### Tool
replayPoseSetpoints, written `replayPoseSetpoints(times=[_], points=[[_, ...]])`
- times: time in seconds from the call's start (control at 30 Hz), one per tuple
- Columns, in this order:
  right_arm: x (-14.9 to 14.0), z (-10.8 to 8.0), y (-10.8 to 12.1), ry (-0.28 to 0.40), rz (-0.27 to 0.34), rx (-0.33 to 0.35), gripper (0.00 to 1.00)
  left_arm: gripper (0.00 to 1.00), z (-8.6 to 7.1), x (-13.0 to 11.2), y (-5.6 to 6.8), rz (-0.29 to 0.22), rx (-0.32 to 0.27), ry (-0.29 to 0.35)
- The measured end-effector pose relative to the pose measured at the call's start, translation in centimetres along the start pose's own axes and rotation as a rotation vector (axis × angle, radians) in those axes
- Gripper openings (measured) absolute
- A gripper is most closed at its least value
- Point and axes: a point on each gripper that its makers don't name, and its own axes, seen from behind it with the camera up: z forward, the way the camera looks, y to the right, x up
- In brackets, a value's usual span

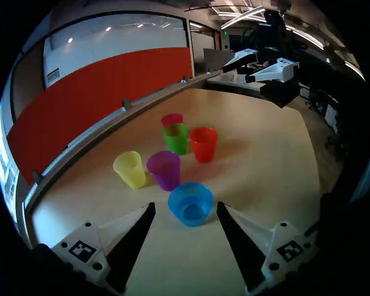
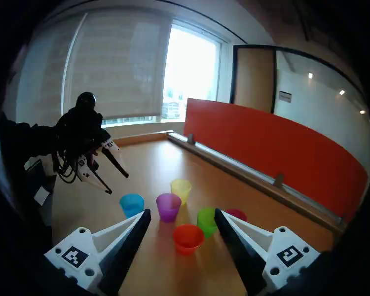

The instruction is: Pour water

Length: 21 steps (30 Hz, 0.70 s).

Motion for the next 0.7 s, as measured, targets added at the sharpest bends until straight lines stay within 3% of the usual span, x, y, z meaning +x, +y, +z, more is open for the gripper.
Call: replayPoseSetpoints(times=[0.27,0.7], points=[[-0.8,0.7,0.4,-0.015,-0.016,0.010,1.00,0.92,2.2,-1.2,0.7,-0.015,-0.049,-0.033],[-1.5,1.6,0.7,-0.024,-0.013,0.021,1.00,0.93,5.1,-2.1,1.2,0.021,-0.077,-0.082]])
